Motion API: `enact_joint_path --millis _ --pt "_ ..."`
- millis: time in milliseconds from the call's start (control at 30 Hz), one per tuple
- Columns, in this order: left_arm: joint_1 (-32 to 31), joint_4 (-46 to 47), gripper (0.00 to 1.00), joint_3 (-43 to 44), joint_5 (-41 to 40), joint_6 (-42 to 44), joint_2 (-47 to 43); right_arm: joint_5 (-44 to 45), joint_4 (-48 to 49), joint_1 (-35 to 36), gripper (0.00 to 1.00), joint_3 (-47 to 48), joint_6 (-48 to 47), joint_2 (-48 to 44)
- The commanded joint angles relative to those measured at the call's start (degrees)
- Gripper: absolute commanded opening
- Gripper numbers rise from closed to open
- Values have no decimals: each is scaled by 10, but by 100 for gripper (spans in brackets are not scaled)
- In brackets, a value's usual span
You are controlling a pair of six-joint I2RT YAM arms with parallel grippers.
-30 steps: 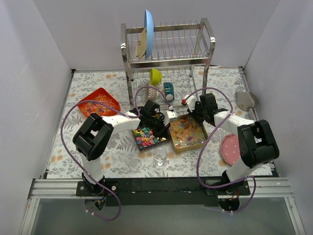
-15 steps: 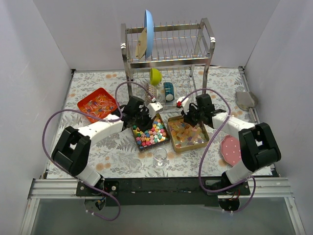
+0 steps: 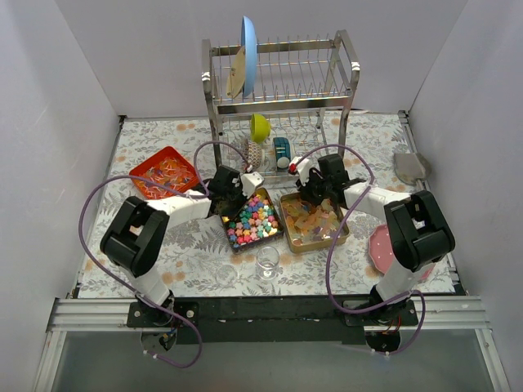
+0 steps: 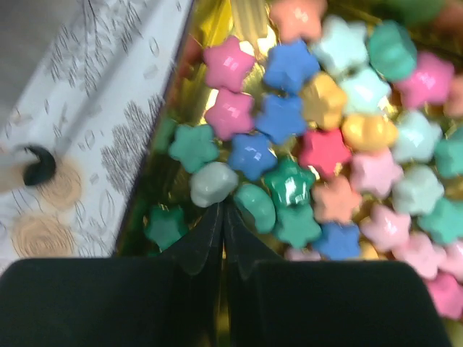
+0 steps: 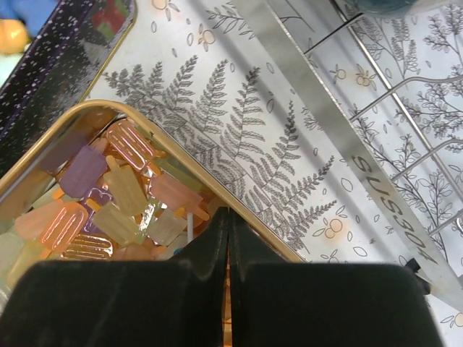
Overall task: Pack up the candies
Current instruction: Move the storage box to the center of the board.
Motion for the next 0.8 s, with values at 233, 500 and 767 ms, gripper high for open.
enact_joint_path --millis 233,500,767 --pt "-2 71 0 96 19 57 85 87 78 -6 1 4 1 -2" --pt "2 -13 0 114 121 42 -52 -21 22 2 1 51 54 -48" --pt "69 -137 47 27 56 64 -262 -43 3 5 54 34 71 -92"
